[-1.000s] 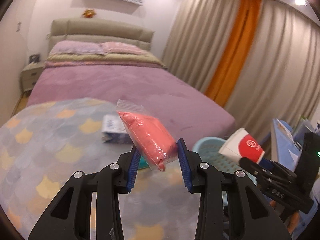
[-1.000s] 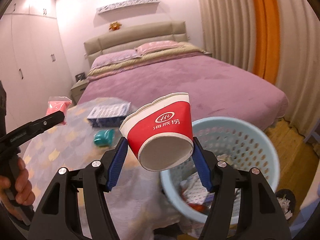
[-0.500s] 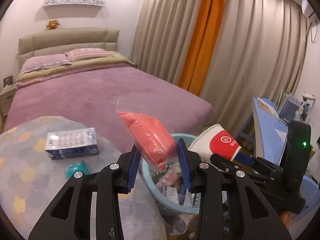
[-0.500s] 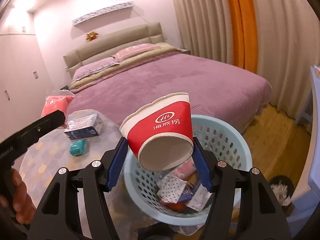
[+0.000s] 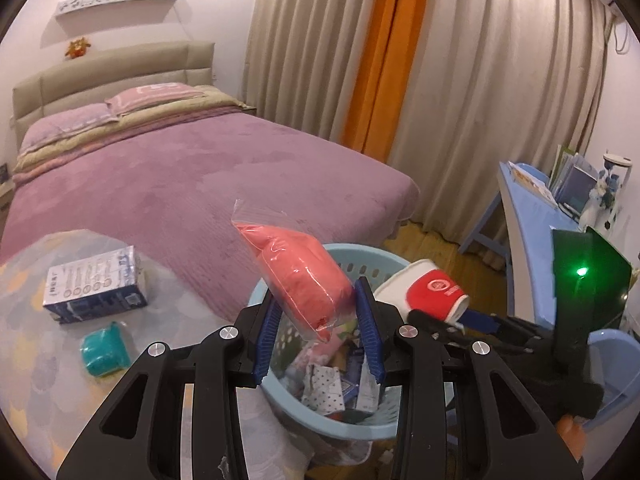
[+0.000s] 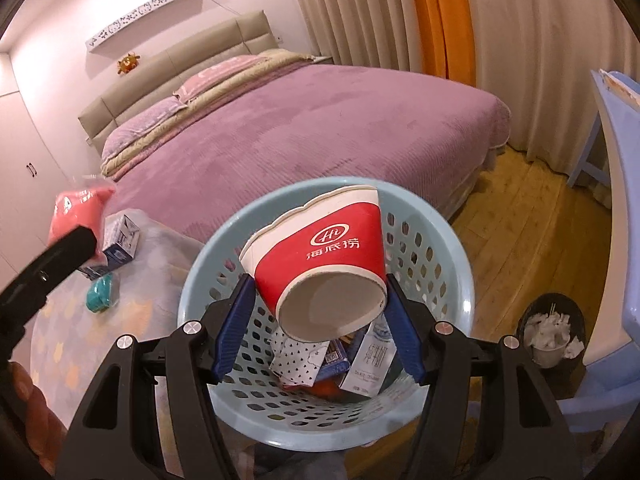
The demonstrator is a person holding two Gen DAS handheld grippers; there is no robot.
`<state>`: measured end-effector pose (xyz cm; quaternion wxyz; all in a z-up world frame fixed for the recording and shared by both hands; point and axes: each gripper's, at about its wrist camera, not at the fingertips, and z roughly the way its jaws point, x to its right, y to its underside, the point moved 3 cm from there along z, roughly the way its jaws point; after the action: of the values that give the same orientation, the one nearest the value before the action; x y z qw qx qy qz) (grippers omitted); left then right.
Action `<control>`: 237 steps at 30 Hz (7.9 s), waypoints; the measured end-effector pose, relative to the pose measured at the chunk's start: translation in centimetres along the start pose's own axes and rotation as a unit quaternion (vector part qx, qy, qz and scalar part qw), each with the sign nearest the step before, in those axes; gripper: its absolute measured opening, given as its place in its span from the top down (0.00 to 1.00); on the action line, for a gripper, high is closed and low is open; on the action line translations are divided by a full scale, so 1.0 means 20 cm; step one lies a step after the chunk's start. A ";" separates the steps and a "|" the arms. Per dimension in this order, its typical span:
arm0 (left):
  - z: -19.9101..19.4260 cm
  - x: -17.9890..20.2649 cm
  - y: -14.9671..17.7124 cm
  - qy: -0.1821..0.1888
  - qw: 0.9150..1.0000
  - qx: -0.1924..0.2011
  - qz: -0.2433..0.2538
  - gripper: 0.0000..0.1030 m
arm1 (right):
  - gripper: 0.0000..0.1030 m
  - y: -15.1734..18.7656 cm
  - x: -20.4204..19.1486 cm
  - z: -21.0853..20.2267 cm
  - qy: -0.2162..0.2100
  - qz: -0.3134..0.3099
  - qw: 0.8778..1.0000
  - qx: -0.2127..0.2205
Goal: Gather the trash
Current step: 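Carry the pink bag and red cup over the blue basket and release both, then grasp the teal bagged item with the left tool while the right tool grasps the blue-white box, then carry the teal item and blue-white box over the blue basket and release both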
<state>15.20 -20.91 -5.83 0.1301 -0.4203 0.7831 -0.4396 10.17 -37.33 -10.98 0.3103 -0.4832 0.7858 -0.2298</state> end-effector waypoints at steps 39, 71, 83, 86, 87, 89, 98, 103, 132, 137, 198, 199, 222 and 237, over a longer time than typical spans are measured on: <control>0.06 -0.06 0.12 0.003 0.999 -0.035 -0.028 0.29 | 0.36 0.06 -0.01 -0.06 -0.014 0.005 1.000 -0.002; -0.10 -0.87 0.29 -0.102 0.980 -0.062 -0.161 0.29 | 0.33 0.18 -0.70 0.04 -0.070 -0.150 0.986 -0.010; -0.03 -0.89 0.31 -0.135 0.980 -0.086 -0.117 0.62 | 0.33 0.05 -0.97 0.18 -0.077 -0.207 0.975 -0.003; -0.14 -0.93 0.33 -0.140 0.980 -0.064 -0.128 0.62 | 0.33 -0.01 -1.07 0.25 -0.091 -0.220 0.971 -0.003; -0.20 -0.97 0.35 -0.143 0.978 -0.052 -0.140 0.62 | 0.33 -0.04 -1.10 0.28 -0.100 -0.220 0.970 -0.007; -0.28 -1.03 0.37 -0.152 0.975 -0.036 -0.155 0.62 | 0.33 -0.09 -1.18 0.37 -0.124 -0.214 0.969 -0.022; -0.51 -1.29 0.52 -0.209 0.954 0.022 -0.215 0.62 | 0.47 -0.28 -1.42 0.69 -0.129 -0.213 0.967 -0.052; -0.50 -1.29 0.51 -0.236 0.951 0.023 -0.199 0.62 | 0.49 -0.29 -1.46 0.78 -0.116 -0.223 0.965 -0.077; -0.55 -1.42 0.56 -0.196 0.940 0.033 -0.276 0.62 | 0.25 0.25 -1.55 0.47 -0.169 -0.266 0.947 -0.068; -0.54 -1.41 0.56 -0.197 0.942 0.029 -0.269 0.62 | 0.25 0.23 -1.55 0.49 -0.173 -0.266 0.946 -0.065; -0.42 -0.30 0.00 -0.002 0.994 0.058 -0.088 0.62 | 0.48 -0.09 -0.39 -0.19 0.043 -0.122 0.989 0.070; -0.38 -0.27 -0.01 0.000 0.995 0.052 -0.079 0.62 | 0.48 -0.09 -0.33 -0.17 0.051 -0.109 0.991 0.063; 0.36 -0.03 0.01 0.039 0.995 -0.079 -0.040 0.33 | 0.46 -0.06 0.14 0.00 0.040 -0.013 0.999 -0.009; 0.04 -0.03 0.06 0.011 0.999 -0.029 -0.022 0.25 | 0.38 -0.04 0.02 -0.16 0.005 -0.037 0.999 0.025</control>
<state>15.31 -20.52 -7.34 0.0997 -0.4364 0.7873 -0.4239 8.23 -37.81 -8.31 0.3100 -0.5028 0.7628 -0.2633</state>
